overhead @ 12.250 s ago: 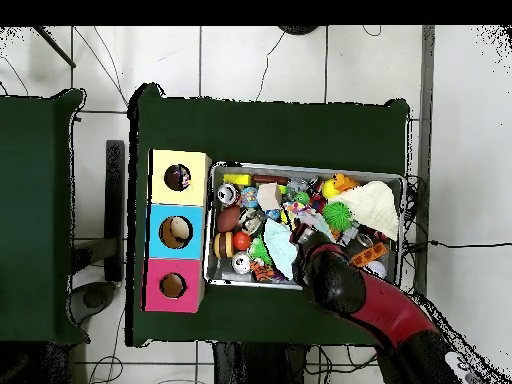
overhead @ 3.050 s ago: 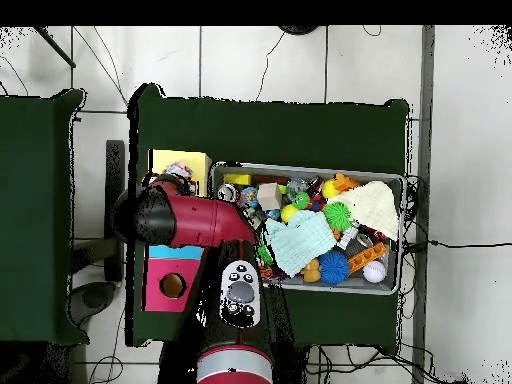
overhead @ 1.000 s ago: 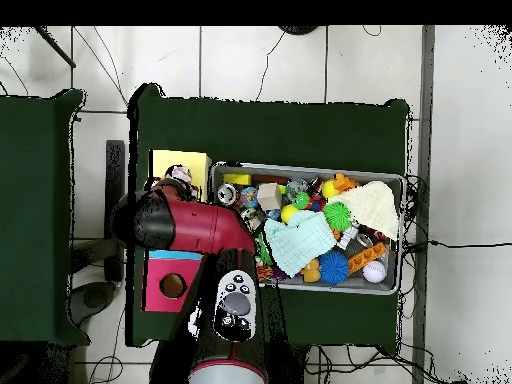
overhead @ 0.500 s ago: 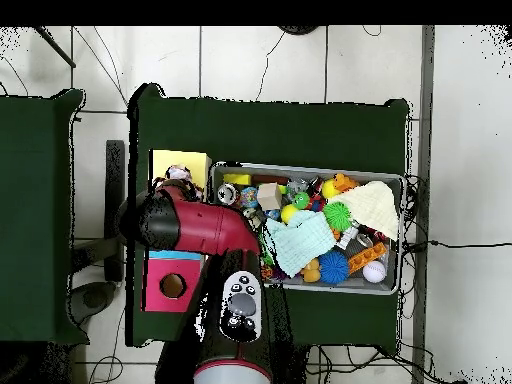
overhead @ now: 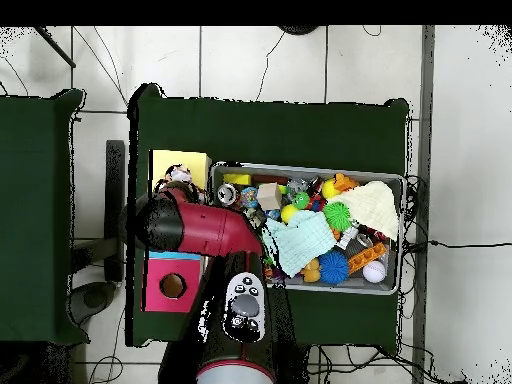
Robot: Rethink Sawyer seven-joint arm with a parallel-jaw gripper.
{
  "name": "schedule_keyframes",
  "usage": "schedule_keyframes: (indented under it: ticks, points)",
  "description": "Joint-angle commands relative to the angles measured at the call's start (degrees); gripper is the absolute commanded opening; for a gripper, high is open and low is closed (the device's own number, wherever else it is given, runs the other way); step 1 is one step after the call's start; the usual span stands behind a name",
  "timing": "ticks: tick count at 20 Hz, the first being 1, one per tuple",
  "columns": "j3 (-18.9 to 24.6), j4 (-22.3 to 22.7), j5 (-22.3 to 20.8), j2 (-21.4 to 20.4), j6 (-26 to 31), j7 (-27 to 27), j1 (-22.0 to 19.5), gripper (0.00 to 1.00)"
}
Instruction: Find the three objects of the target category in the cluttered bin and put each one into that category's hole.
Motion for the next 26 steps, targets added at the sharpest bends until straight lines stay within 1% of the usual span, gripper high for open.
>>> schedule_keyframes:
  ticks: [1,5,7,13,19,23,26]
  points:
    - [2.14,4.51,3.14,0.48,5.11,12.99,-1.67,1.00]
    - [1.91,4.66,3.58,-1.31,7.77,12.65,-1.62,1.00]
    - [1.73,3.95,3.75,-1.29,8.88,12.43,-1.47,1.00]
    - [2.16,4.60,3.56,-1.90,9.12,11.15,-2.01,1.00]
    - [2.95,5.46,3.72,-2.19,8.68,11.05,-2.15,1.00]
    - [3.80,5.98,4.51,-3.48,10.51,11.15,-2.36,1.00]
    - [3.90,6.53,4.74,-5.40,12.88,10.76,-2.40,1.00]
